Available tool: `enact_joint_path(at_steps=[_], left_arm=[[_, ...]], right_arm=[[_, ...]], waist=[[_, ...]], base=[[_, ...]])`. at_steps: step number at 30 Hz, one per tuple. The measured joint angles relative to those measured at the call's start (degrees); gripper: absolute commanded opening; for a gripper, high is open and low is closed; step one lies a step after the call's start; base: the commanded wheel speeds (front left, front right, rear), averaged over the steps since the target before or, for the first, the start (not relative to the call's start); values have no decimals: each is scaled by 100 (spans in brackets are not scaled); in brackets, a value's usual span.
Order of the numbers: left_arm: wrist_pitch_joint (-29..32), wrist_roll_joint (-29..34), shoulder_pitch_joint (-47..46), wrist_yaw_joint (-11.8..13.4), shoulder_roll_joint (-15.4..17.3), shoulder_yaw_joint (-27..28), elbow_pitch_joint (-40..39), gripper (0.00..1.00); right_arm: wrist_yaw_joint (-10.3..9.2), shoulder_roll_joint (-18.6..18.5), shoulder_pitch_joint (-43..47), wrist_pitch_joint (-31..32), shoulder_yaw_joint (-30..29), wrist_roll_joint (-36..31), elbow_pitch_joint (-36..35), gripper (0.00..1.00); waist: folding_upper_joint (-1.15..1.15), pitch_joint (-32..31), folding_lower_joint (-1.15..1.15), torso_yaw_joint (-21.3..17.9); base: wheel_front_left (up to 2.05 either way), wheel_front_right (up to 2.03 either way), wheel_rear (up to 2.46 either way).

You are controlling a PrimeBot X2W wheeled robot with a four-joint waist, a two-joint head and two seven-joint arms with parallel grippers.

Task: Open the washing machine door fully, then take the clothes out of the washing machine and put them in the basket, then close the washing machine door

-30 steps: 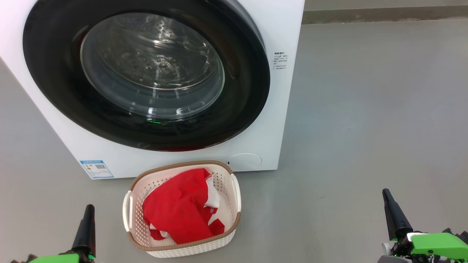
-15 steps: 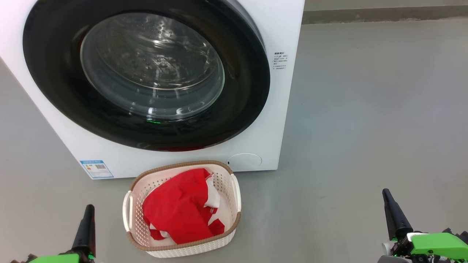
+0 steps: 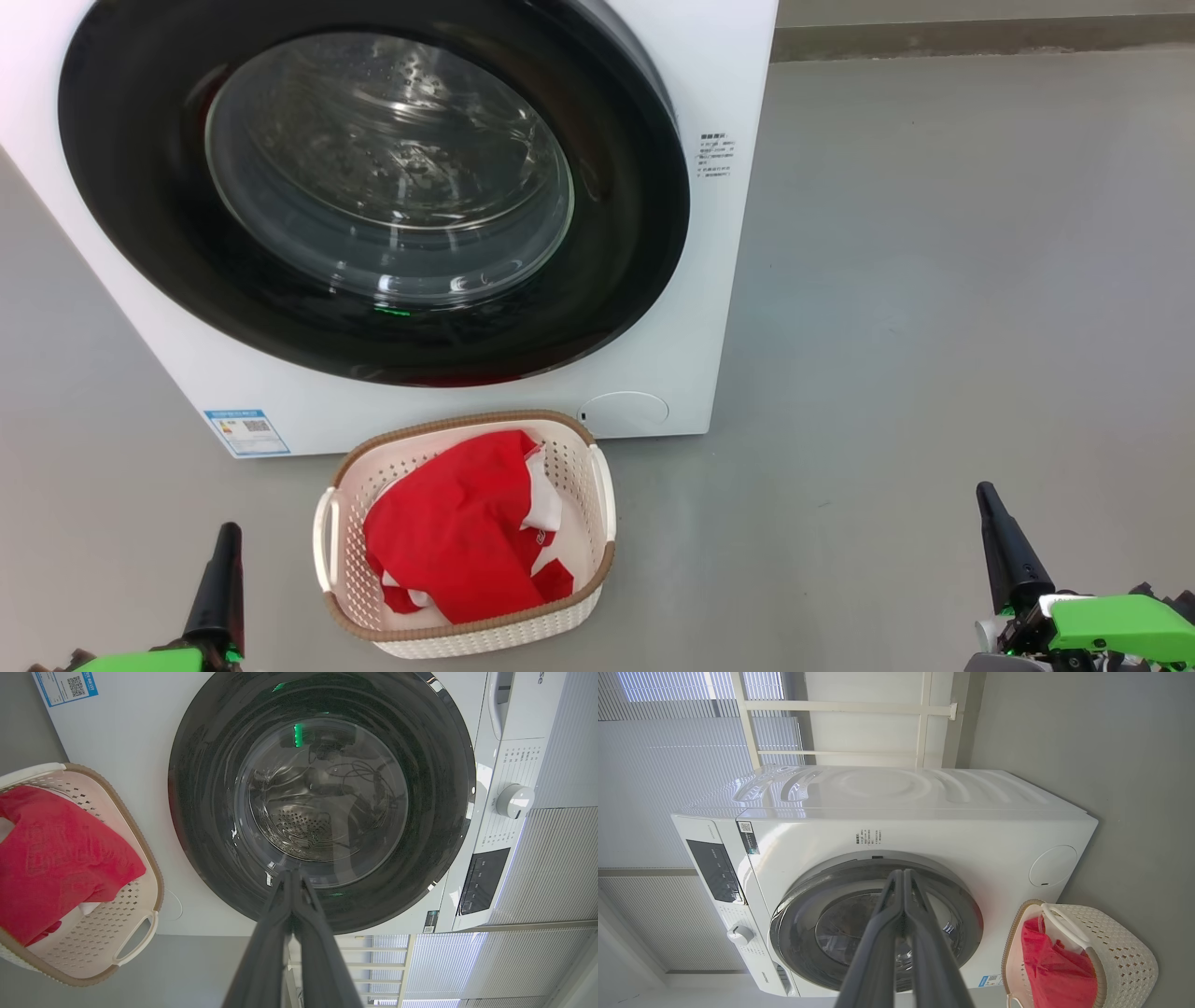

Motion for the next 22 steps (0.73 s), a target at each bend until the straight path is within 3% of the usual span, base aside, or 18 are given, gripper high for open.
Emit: enact_joint_path(at_steps=[22], left_arm=[[0,0,0,0,-1,0,0,0]], right_arm=[[0,1,0,1,-1,0,0,0]], waist=[[0,0,0,0]], base=[[0,0,0]])
